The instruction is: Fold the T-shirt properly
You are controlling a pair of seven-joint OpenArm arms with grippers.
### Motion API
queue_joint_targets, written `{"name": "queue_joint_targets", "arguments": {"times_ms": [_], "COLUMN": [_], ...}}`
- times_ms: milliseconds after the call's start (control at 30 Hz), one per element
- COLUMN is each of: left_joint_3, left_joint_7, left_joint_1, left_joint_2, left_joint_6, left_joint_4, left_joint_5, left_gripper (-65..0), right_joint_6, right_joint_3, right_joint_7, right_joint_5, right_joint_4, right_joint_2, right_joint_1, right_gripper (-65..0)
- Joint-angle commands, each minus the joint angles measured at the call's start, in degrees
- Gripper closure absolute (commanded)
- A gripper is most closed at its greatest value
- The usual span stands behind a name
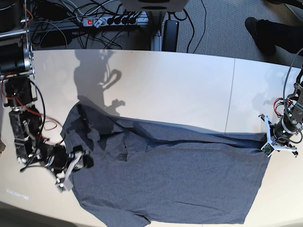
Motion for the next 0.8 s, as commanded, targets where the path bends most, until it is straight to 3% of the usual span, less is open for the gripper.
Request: {"name": "queue_joint_targets", "arguments": {"times_ms": [0,300,767], "left_joint_3": [-0.6,-0.6,-0.6], "left_joint_7": [-0.9,-1.2,-1.6], "left_joint_1": [-1.4,-1.4,-1.4], "left_joint_2": [-1.0,-1.0,-1.0], "left_joint_6": [-0.2,-0.2,-0.2], "left_joint_4": [0.4,0.4,0.4], "left_joint_5": [-0.2,-0.2,-0.2], "left_gripper": [0.0,0.0,0.0], "right_joint_6": [4.7,5.3,5.8], "right_joint_3": [0.6,0.6,0.6], "right_joint_7": [1.1,1.1,-1.9], "right_joint_5": [1.2,3.8,5.3], "right_joint_4": [0.7,0.8,6.1], "right_joint_2": [0.7,-0.1,-1.5], "right_joint_1": [0.6,-5.8,-6.0], "right_gripper": [-32.6,-32.6,-32.5]}}
